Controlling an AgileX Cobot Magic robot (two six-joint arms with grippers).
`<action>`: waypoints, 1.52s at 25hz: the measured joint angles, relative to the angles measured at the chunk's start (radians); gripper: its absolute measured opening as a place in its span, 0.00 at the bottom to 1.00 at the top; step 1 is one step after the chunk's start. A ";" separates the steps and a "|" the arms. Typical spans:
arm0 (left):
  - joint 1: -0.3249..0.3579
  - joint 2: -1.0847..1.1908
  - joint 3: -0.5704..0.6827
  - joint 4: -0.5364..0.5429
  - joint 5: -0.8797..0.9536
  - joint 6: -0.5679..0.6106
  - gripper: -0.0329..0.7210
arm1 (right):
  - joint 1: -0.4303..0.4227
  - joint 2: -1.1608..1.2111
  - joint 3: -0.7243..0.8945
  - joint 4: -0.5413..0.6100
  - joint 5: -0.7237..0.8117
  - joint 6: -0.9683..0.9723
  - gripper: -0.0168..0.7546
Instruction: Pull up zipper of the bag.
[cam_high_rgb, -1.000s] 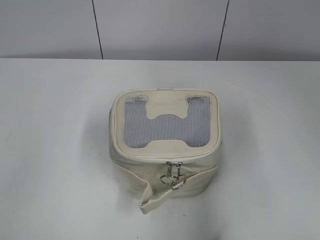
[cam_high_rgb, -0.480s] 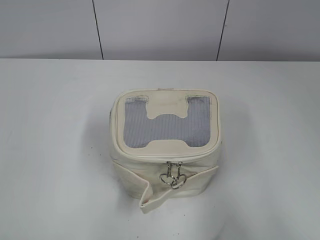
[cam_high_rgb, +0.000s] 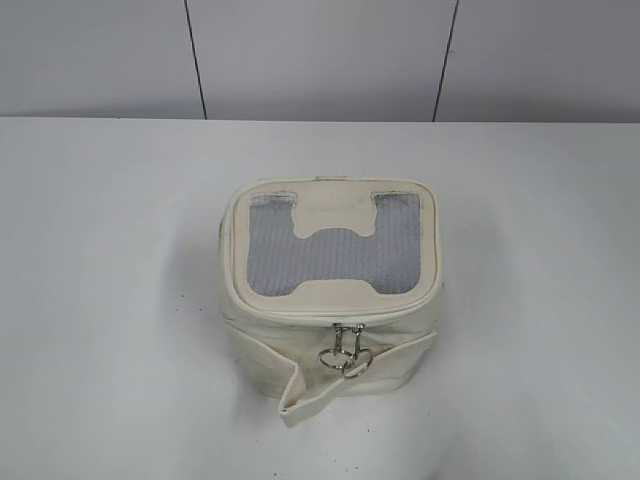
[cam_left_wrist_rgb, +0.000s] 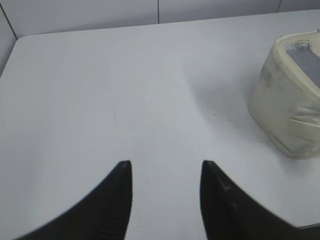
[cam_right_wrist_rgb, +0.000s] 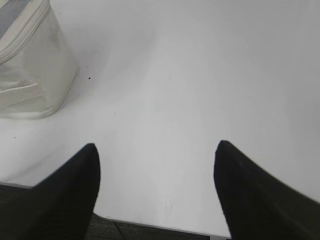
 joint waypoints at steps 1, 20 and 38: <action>0.000 0.000 0.000 0.000 0.000 0.001 0.51 | 0.000 0.000 0.000 0.000 0.000 0.000 0.74; 0.000 0.000 0.003 -0.002 -0.006 0.001 0.45 | -0.047 0.000 0.000 0.007 0.000 -0.001 0.74; 0.119 -0.019 0.003 -0.003 -0.006 0.001 0.37 | -0.170 -0.053 0.001 0.012 -0.006 -0.001 0.74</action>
